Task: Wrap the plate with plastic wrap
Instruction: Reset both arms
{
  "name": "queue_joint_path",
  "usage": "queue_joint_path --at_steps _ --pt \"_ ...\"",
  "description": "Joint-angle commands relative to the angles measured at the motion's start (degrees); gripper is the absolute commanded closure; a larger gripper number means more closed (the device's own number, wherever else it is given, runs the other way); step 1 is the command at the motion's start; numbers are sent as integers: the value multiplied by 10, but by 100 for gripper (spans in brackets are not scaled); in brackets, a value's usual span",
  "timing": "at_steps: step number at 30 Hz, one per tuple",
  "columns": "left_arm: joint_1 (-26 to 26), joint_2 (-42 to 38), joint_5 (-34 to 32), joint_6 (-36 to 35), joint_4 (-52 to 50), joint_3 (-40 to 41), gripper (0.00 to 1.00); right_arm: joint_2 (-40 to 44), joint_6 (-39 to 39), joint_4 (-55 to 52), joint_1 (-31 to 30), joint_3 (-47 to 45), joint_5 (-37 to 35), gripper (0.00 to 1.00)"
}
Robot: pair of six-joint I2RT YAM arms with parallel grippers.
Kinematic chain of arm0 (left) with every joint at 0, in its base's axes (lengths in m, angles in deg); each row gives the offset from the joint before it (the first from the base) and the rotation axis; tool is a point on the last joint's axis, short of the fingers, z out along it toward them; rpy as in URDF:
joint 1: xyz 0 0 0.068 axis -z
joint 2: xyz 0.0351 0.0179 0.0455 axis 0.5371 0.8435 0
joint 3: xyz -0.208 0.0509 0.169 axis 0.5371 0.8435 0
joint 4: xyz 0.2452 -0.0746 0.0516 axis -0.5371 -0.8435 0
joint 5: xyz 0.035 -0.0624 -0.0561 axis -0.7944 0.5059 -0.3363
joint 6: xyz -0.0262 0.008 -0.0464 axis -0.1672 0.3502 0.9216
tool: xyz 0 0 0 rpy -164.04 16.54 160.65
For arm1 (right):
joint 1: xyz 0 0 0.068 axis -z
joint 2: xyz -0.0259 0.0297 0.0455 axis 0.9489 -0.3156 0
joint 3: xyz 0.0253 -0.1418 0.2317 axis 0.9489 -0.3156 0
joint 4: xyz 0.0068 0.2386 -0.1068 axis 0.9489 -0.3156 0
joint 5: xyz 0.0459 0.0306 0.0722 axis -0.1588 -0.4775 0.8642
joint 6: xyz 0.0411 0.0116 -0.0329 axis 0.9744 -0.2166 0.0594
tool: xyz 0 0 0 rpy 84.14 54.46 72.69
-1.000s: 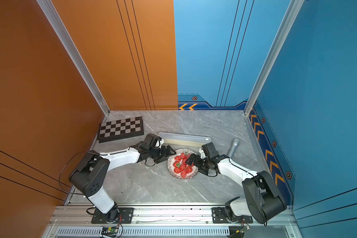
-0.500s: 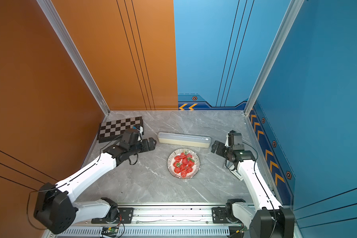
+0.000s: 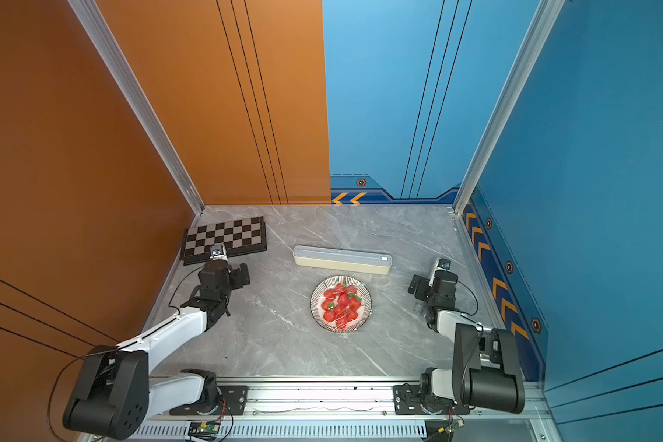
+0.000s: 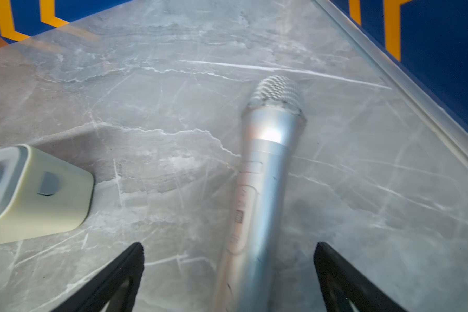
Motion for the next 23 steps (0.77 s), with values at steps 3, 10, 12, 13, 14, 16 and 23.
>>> queue_joint_path --at_steps 3,10,12,13,14,16,23 --pt "-12 34 29 -71 111 17 1 -82 -99 282 -94 -30 -42 0" --pt "-15 118 76 -118 263 59 1 -85 -65 223 -99 2 -141 0" --pt "-20 155 81 -117 339 78 1 -91 -75 262 -108 -13 -150 0" --pt "-28 159 85 -107 339 83 1 -88 -81 253 -112 -10 -149 0" --pt "-35 178 95 -102 371 87 1 -90 -83 258 -117 -13 -152 0" --pt "-37 187 100 -108 367 79 1 -91 -85 272 -122 -17 -164 0" --pt "-52 186 86 -83 354 72 1 -91 -76 247 -107 -5 -139 0"
